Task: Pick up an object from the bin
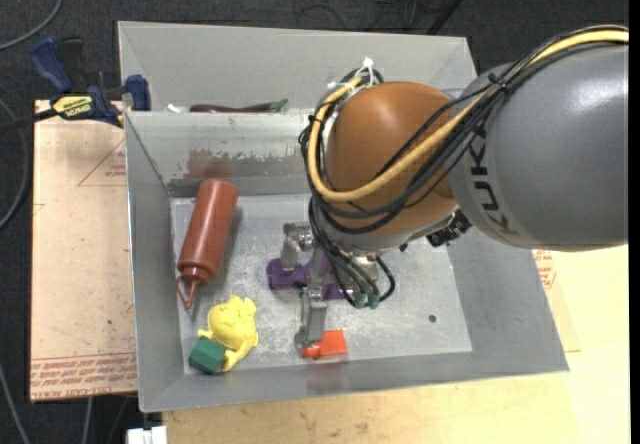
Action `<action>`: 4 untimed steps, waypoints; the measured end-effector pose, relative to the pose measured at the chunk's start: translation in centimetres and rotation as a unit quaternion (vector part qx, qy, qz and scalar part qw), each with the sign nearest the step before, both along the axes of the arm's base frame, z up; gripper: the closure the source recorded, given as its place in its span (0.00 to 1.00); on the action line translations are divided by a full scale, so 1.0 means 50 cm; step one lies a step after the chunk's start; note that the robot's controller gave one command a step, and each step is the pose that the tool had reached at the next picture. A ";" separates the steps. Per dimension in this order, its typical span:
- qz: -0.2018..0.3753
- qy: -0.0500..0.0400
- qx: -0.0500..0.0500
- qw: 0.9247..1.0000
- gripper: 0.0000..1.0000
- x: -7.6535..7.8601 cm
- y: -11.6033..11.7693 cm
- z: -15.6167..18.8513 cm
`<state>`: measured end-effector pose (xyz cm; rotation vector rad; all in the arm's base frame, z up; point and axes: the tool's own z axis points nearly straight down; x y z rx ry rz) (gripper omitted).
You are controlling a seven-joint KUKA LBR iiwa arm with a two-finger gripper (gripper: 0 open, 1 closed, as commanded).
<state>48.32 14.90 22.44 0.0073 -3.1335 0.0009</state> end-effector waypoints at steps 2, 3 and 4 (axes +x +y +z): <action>0.011 -0.007 0.002 1.000 0.00 0.078 -0.009 -0.090; -0.020 -0.003 0.001 1.000 0.00 0.097 -0.054 -0.174; -0.033 -0.003 0.001 0.999 0.00 0.123 -0.089 -0.203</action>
Offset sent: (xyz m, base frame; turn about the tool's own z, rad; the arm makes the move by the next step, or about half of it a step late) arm 0.0738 -0.0105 -0.1062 -0.0495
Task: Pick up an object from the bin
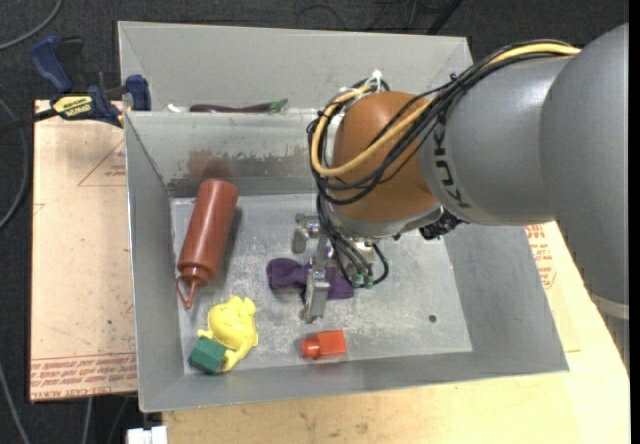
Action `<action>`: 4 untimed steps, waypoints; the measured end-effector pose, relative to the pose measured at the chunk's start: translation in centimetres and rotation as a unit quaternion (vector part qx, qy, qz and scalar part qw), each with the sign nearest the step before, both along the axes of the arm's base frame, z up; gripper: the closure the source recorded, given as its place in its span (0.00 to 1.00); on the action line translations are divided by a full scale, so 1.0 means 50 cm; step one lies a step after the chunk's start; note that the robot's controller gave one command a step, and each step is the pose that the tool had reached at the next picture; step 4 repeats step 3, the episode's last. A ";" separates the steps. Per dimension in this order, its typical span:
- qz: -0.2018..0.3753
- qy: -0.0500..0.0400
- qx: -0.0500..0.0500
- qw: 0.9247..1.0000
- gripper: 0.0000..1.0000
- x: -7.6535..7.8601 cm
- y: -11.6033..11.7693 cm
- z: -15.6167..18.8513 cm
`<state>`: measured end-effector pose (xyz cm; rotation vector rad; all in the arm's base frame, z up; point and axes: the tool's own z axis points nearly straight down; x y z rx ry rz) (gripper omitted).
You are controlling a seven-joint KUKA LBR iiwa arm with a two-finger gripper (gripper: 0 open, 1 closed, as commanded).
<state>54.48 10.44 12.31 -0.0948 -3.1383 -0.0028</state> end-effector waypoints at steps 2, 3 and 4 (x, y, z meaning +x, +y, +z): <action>0.145 -0.002 0.001 0.989 1.00 0.096 -0.044 -0.105; 0.145 -0.008 0.001 0.989 1.00 0.086 -0.054 0.270; 0.145 -0.008 0.001 0.989 1.00 0.086 -0.054 0.270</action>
Offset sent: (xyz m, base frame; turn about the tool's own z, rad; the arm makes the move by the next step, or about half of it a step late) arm 0.0000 0.0000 0.0000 0.0000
